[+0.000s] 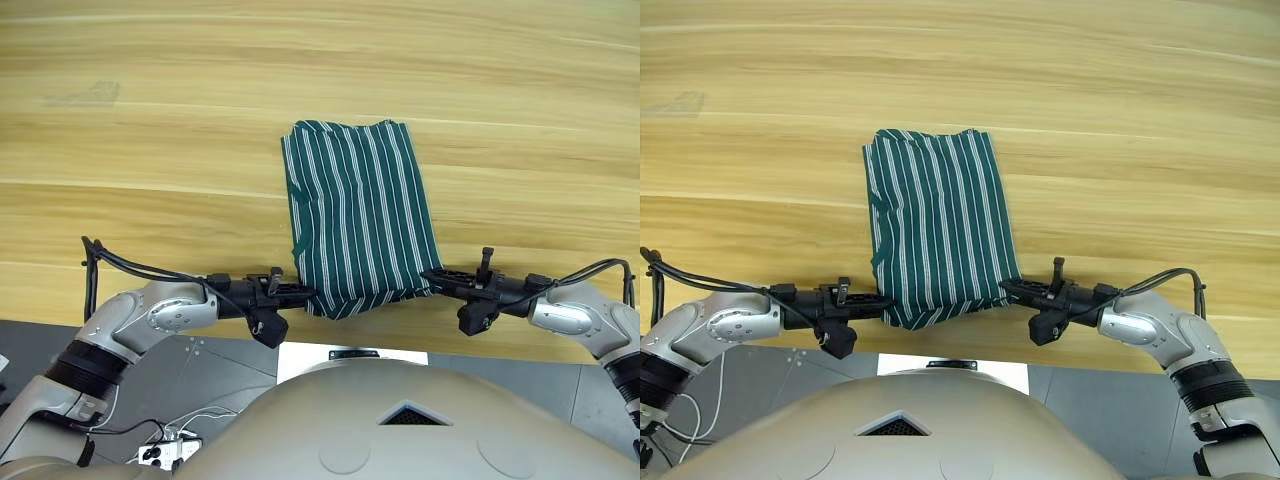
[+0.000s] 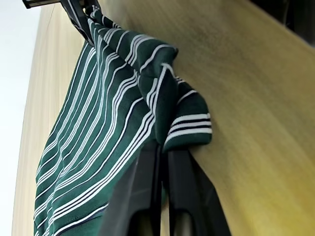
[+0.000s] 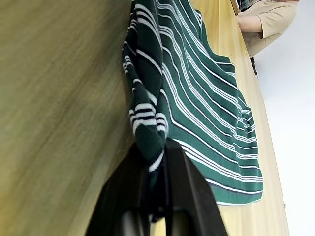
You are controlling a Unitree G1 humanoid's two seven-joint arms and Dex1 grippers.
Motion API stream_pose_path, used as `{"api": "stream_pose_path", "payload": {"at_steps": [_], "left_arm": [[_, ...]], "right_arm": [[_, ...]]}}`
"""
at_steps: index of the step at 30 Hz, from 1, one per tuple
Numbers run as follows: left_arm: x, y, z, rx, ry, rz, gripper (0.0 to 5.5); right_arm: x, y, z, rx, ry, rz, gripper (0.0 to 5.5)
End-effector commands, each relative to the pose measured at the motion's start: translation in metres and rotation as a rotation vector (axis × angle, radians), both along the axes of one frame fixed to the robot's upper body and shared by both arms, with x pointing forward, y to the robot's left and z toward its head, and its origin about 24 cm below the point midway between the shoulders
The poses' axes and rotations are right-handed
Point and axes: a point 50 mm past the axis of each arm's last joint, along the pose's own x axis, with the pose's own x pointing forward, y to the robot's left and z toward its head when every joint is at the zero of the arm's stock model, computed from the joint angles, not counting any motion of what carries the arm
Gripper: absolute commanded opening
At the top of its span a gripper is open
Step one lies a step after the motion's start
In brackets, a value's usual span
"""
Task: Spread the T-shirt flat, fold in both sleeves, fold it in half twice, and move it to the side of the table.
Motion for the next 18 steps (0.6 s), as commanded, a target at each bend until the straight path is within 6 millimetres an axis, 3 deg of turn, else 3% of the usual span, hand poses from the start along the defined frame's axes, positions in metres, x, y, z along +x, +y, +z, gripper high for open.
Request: {"api": "stream_pose_path", "payload": {"at_steps": [1,11,18], "left_arm": [[-0.008,0.017,-0.023,0.168,0.085,0.017,0.01],[-0.002,0.009,-0.006,-0.056,0.138,0.123,0.0],[-0.036,0.011,0.018,-0.269,0.253,0.302,0.0]], "right_arm": [[0.0,0.005,0.002,0.011,-0.011,0.004,0.13],[0.003,0.019,0.022,0.176,-0.067,-0.036,0.13],[-0.032,0.001,0.026,0.145,0.085,-0.128,0.13]]}}
